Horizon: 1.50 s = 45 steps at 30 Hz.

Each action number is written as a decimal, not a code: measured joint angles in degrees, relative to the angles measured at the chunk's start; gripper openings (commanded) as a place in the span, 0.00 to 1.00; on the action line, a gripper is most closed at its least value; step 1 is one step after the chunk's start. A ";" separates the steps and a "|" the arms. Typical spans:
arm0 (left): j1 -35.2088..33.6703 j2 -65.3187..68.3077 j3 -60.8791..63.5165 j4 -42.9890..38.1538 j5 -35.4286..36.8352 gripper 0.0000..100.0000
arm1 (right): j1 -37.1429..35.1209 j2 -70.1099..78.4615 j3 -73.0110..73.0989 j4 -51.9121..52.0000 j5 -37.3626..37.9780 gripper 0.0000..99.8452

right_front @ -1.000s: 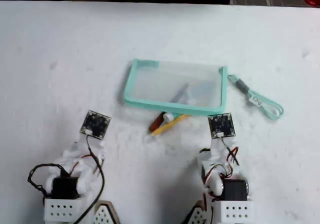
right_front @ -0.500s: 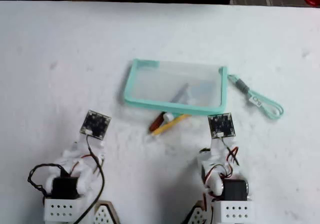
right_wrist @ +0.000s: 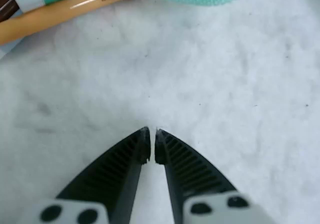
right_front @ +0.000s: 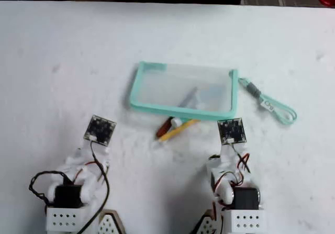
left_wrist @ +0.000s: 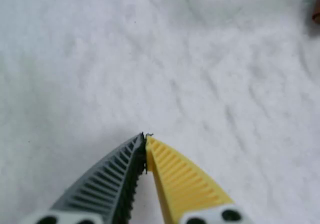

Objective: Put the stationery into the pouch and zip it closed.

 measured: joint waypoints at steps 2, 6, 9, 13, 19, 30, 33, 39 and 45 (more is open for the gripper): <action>0.00 0.00 0.00 0.00 0.00 0.02 | 0.00 0.00 0.00 0.00 0.00 0.02; 0.00 0.00 0.00 0.00 0.00 0.02 | 0.00 0.00 0.00 0.00 0.00 0.02; 0.00 0.00 0.00 0.00 0.00 0.02 | 0.00 0.00 0.00 0.00 0.00 0.02; 0.00 0.00 0.00 0.00 0.00 0.02 | 0.00 0.00 0.00 0.09 0.00 0.02; 0.00 0.00 0.00 0.00 0.00 0.02 | 0.00 0.00 0.00 0.09 0.00 0.02; 0.00 0.00 0.00 0.00 0.00 0.02 | 0.00 0.00 0.00 -0.18 0.18 0.02; 0.00 0.00 0.00 0.00 0.00 0.02 | 0.09 0.00 0.00 -3.96 0.18 0.02; 0.00 0.00 0.00 0.00 0.00 0.02 | 0.26 0.00 0.00 -10.64 0.18 0.02; 0.00 0.00 0.00 0.00 0.00 0.02 | 0.26 0.00 0.00 -15.03 0.18 0.02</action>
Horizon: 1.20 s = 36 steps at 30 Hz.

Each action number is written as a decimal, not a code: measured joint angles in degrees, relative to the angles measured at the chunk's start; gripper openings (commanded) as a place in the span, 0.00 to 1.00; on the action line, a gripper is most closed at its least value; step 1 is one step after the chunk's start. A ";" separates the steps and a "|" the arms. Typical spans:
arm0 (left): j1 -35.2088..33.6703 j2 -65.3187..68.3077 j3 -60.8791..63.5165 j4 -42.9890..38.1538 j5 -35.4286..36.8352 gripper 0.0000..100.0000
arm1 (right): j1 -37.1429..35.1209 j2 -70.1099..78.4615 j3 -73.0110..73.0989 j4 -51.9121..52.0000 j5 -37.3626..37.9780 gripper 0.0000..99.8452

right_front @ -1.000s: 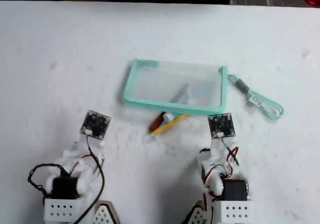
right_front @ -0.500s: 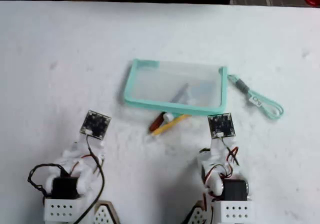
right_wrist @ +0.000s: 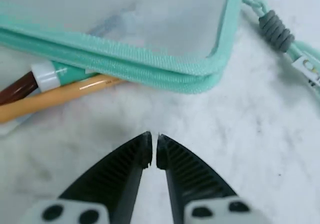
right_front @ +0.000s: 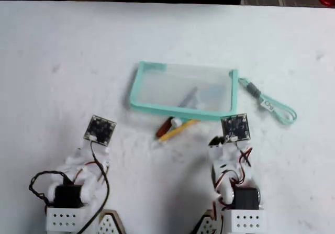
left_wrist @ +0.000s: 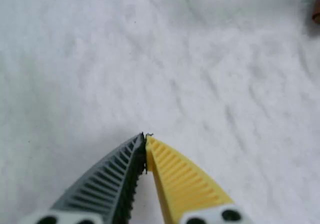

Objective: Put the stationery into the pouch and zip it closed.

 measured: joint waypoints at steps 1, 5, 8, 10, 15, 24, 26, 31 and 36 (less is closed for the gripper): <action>0.00 0.00 0.00 0.00 0.00 0.02 | 0.00 0.00 0.00 -1.85 0.00 0.02; 0.00 0.00 0.00 0.00 0.00 0.02 | 0.00 0.00 0.00 -13.10 0.00 0.02; 0.00 0.00 0.00 0.00 0.00 0.02 | -0.70 0.00 0.00 -22.68 0.00 0.02; 0.00 0.00 0.00 0.00 0.00 0.02 | -2.73 0.00 0.00 -27.96 0.00 0.02; 0.00 0.00 0.00 0.00 0.00 0.02 | -13.01 0.00 0.00 -36.13 0.00 0.02; 0.00 0.00 0.00 0.00 0.00 0.02 | -13.27 0.00 0.00 -25.14 0.09 0.02; 0.00 0.00 0.00 0.00 0.00 0.02 | -9.41 0.00 0.00 -24.44 0.09 0.02; 0.00 0.00 0.00 0.00 0.00 0.02 | -2.11 0.00 0.00 -24.35 0.09 0.02; 0.00 0.00 0.00 0.00 0.00 0.02 | -0.62 0.00 0.00 -23.30 0.09 0.02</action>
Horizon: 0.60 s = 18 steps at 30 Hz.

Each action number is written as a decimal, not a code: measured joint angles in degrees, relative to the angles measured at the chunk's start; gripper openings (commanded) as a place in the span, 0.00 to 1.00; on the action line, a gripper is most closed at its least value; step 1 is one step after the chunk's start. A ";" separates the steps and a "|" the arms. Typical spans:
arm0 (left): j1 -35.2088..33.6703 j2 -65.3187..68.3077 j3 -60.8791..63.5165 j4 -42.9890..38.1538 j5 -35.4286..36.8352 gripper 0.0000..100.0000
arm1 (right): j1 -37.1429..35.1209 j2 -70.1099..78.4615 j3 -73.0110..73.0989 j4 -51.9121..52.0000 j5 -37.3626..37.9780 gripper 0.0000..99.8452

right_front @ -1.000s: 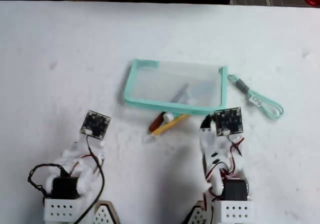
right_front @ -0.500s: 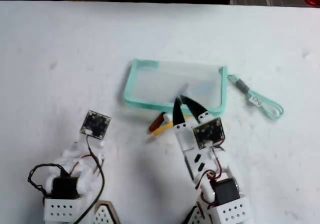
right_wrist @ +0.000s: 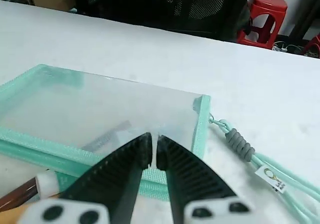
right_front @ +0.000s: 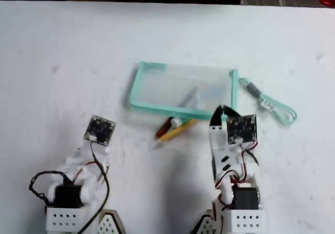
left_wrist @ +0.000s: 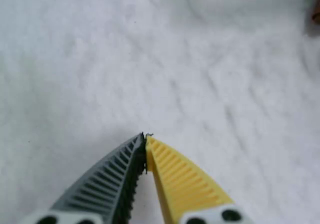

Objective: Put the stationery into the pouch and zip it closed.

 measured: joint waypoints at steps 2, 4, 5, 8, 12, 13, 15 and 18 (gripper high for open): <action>0.00 0.00 0.00 0.00 0.00 0.02 | 0.00 0.00 0.00 0.00 0.00 0.02; 0.00 0.00 0.00 0.00 0.00 0.02 | -0.09 0.00 0.00 0.00 0.00 0.02; 0.00 0.00 0.00 0.00 0.00 0.02 | -0.09 0.00 0.00 0.00 0.00 0.02; 0.00 0.00 0.00 0.00 0.00 0.02 | -0.09 0.00 0.00 0.00 0.00 0.02; 0.00 0.00 0.00 0.00 0.00 0.02 | -0.09 0.00 0.00 0.00 0.00 0.02; 0.00 0.00 0.00 0.00 0.00 0.02 | -0.09 0.00 0.00 0.00 0.00 0.02; 0.00 0.00 0.00 0.00 0.00 0.02 | 0.09 0.00 0.00 0.00 0.00 0.02; 0.00 0.00 0.00 0.00 0.00 0.02 | 0.53 0.00 0.00 0.00 0.00 0.02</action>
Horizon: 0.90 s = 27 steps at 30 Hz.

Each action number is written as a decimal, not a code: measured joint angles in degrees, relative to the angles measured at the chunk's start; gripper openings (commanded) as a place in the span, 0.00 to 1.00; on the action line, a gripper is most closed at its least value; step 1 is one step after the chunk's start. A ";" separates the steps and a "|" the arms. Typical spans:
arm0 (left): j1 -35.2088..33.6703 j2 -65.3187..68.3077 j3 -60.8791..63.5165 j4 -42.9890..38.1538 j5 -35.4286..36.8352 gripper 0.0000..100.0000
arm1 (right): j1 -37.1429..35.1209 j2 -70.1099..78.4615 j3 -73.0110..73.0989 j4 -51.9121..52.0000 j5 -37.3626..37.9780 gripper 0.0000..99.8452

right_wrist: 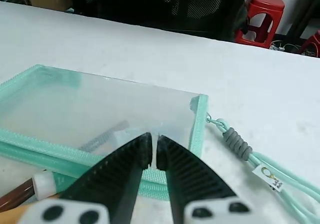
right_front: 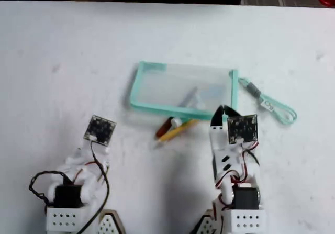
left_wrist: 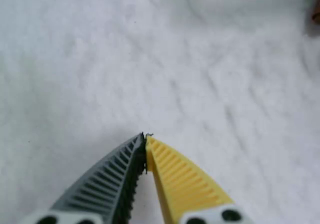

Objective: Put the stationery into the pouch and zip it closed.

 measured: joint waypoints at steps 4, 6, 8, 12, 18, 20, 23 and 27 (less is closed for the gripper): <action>0.00 0.00 0.00 0.00 0.00 0.02 | -0.18 0.00 0.00 0.00 0.00 0.02; 0.00 0.00 0.00 0.00 0.00 0.02 | -0.09 0.00 0.00 0.00 0.00 0.02; 0.00 0.00 0.00 0.00 0.00 0.03 | -0.09 0.00 0.00 0.00 0.00 0.02; 0.00 0.00 0.00 0.00 0.00 0.03 | -0.09 0.00 0.00 0.09 0.00 0.02; 0.00 0.00 -0.09 -0.53 0.00 0.02 | -0.09 0.00 0.00 0.09 0.00 0.02; -0.53 0.09 -2.73 -1.41 0.00 0.02 | -0.09 0.00 0.00 0.09 0.00 0.02; -2.37 0.09 -11.60 -3.25 0.00 0.02 | -0.09 0.00 0.00 0.09 0.00 0.02; -2.46 -0.88 -21.54 -4.84 0.00 0.02 | -0.09 0.00 0.00 0.09 0.00 0.02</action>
